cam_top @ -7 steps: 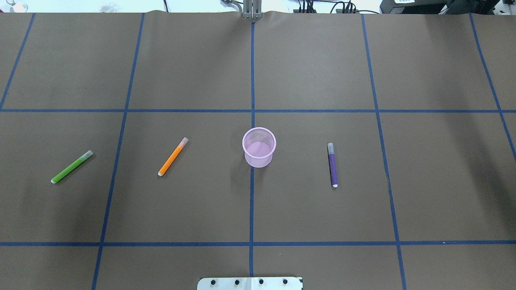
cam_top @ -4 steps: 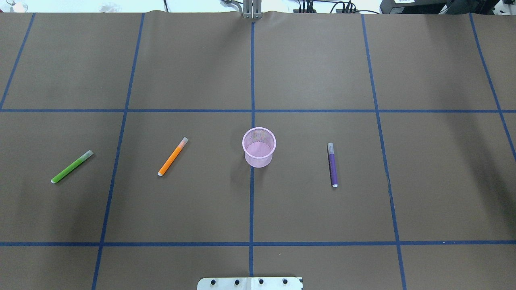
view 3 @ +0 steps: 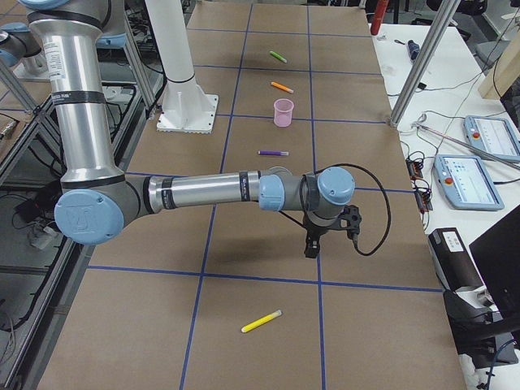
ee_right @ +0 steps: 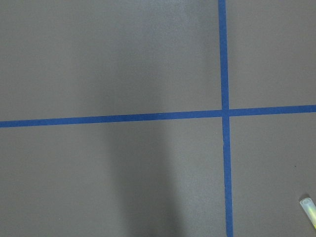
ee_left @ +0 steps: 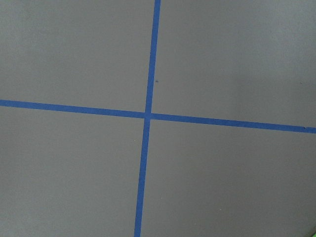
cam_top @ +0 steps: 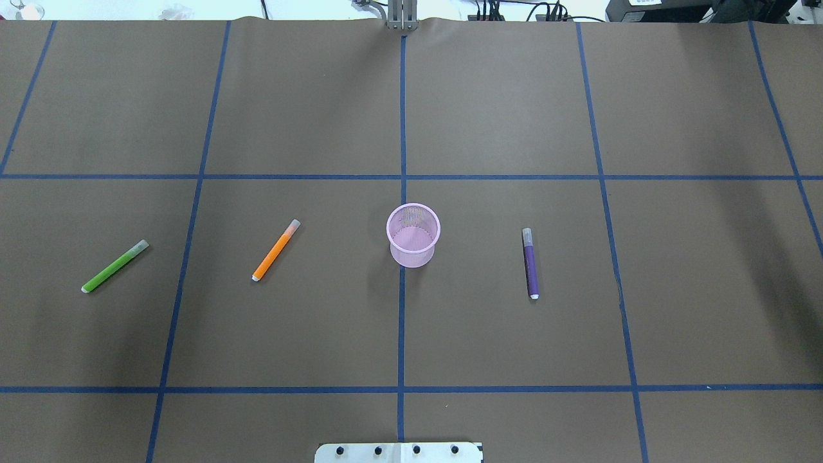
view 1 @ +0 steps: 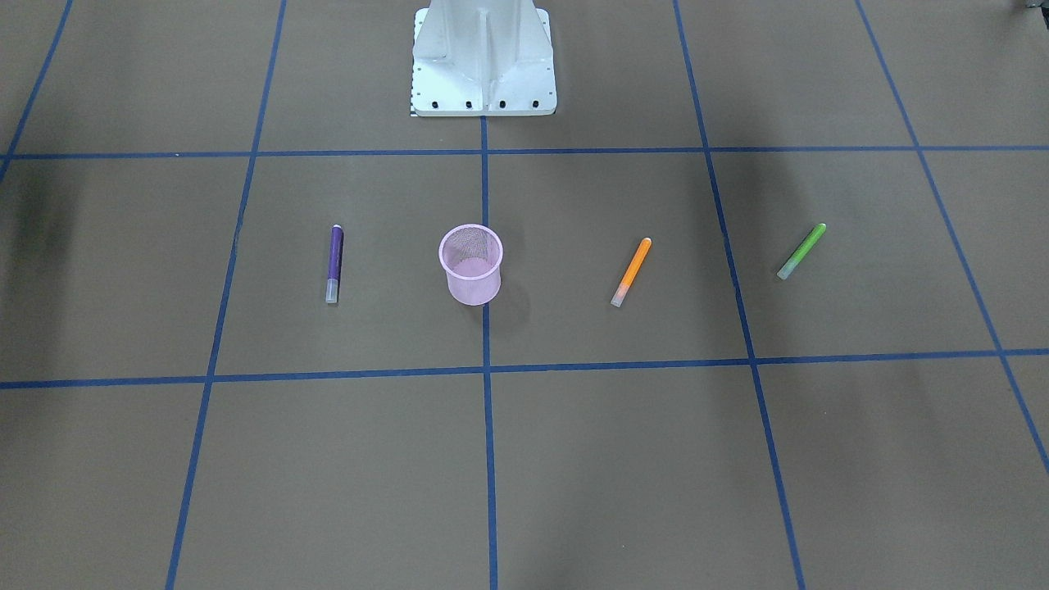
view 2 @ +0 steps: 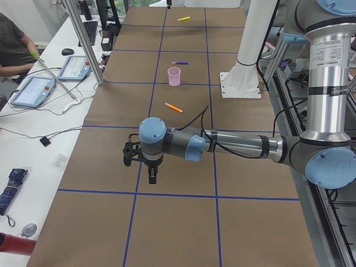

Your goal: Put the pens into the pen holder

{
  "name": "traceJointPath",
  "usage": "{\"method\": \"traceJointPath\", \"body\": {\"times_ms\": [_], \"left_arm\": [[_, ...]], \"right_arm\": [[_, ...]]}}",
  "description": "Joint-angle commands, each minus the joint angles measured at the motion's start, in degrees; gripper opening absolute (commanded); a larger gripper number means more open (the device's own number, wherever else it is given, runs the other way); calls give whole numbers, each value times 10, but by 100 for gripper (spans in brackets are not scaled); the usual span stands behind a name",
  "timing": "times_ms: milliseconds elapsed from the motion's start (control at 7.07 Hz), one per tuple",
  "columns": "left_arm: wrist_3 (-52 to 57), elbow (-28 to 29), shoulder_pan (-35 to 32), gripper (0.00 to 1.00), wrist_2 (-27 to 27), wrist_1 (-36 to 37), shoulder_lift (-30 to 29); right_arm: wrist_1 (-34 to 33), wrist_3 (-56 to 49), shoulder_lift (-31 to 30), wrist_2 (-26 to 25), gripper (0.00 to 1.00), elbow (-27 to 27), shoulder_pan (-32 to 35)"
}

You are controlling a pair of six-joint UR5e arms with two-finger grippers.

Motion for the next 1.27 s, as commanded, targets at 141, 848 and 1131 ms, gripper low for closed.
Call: {"method": "traceJointPath", "body": {"times_ms": [141,848,1131], "left_arm": [[2,-6,0,100,-1,-12,2],[-1,-2,1,100,-1,-111,50],[-1,-4,0,100,-1,-111,50]], "right_arm": [[0,0,-35,-14,100,69,-11],[5,-269,-40,-105,100,-60,-5],[5,-262,-36,-115,100,-96,-6]]}}
